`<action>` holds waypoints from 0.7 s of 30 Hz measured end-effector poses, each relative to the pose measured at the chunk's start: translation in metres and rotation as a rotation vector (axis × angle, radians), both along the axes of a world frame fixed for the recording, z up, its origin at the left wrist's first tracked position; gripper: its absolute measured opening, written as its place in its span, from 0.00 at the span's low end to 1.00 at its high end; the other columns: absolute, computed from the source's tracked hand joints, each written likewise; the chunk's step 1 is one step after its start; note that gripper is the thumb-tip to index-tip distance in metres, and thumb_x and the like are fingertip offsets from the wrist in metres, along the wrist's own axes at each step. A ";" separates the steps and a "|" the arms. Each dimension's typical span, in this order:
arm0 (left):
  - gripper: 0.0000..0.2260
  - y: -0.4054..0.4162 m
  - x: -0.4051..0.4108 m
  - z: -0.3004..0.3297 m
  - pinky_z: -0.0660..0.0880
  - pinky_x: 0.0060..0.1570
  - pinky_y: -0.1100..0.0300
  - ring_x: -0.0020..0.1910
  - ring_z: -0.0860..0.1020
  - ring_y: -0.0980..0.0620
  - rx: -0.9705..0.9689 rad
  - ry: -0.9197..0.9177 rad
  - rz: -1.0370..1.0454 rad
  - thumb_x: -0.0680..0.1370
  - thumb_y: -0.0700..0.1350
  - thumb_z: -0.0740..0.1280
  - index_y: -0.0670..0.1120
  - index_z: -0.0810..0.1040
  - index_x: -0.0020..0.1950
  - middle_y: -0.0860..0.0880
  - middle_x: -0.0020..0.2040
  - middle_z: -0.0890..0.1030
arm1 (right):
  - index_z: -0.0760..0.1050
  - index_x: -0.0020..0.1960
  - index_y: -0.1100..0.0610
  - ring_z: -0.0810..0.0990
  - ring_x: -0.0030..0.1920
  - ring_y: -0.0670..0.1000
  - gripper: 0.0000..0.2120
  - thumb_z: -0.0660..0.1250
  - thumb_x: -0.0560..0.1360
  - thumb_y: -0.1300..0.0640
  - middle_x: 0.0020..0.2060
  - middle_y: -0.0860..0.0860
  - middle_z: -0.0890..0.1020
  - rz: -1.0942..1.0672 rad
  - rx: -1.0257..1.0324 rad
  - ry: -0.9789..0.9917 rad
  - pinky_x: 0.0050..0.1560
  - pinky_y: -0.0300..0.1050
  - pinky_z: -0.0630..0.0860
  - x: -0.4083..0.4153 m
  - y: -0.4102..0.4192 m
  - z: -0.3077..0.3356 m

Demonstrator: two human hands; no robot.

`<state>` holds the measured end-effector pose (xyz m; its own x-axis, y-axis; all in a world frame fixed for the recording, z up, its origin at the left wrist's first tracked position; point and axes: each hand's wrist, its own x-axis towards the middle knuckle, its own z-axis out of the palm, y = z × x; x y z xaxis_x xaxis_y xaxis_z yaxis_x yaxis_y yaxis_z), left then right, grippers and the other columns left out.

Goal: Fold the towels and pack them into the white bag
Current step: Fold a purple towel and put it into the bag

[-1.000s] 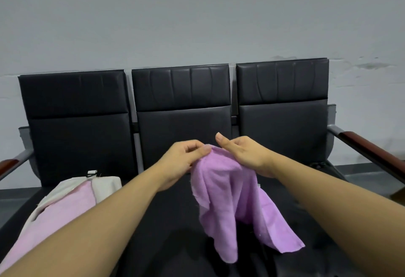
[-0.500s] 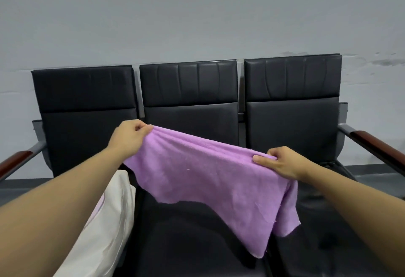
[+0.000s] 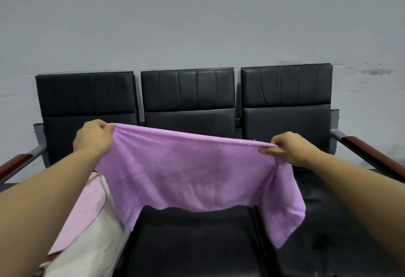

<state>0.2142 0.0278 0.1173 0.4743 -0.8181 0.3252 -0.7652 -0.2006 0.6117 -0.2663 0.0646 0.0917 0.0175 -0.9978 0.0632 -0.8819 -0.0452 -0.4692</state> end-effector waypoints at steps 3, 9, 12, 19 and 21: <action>0.11 0.009 0.005 0.009 0.62 0.65 0.43 0.50 0.74 0.40 0.040 -0.059 0.067 0.85 0.54 0.60 0.51 0.77 0.50 0.45 0.49 0.78 | 0.77 0.41 0.61 0.80 0.32 0.55 0.23 0.79 0.68 0.42 0.34 0.55 0.78 -0.016 0.088 -0.252 0.29 0.46 0.79 0.005 0.013 0.013; 0.13 0.032 0.025 0.019 0.74 0.50 0.47 0.48 0.75 0.42 -0.027 -0.003 -0.011 0.85 0.52 0.62 0.44 0.80 0.57 0.41 0.54 0.81 | 0.77 0.48 0.62 0.86 0.35 0.58 0.27 0.78 0.67 0.38 0.45 0.58 0.82 0.024 0.280 -0.056 0.34 0.53 0.84 0.000 0.046 0.028; 0.13 0.043 0.028 0.026 0.73 0.49 0.46 0.48 0.74 0.41 -0.068 0.008 -0.003 0.85 0.51 0.61 0.44 0.79 0.57 0.40 0.54 0.81 | 0.80 0.45 0.59 0.84 0.35 0.54 0.30 0.75 0.65 0.32 0.42 0.56 0.83 -0.008 0.217 -0.014 0.33 0.45 0.81 -0.006 0.058 0.031; 0.12 0.060 0.020 0.032 0.73 0.55 0.46 0.56 0.77 0.35 -0.048 0.038 -0.030 0.85 0.52 0.60 0.46 0.78 0.54 0.39 0.55 0.81 | 0.75 0.39 0.58 0.78 0.35 0.50 0.25 0.79 0.65 0.38 0.33 0.49 0.80 0.026 0.092 -0.310 0.36 0.46 0.72 -0.007 0.078 0.051; 0.12 0.063 0.020 0.038 0.73 0.57 0.45 0.57 0.77 0.35 -0.061 0.031 -0.004 0.85 0.53 0.60 0.47 0.79 0.54 0.40 0.56 0.81 | 0.75 0.39 0.55 0.79 0.34 0.49 0.25 0.80 0.62 0.37 0.33 0.48 0.81 0.015 0.077 -0.204 0.35 0.45 0.75 -0.013 0.082 0.063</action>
<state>0.2339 0.0909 0.1548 0.4813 -0.7991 0.3602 -0.7467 -0.1585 0.6460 -0.2791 0.1465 0.1545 0.0268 -0.9996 -0.0092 -0.7677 -0.0147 -0.6407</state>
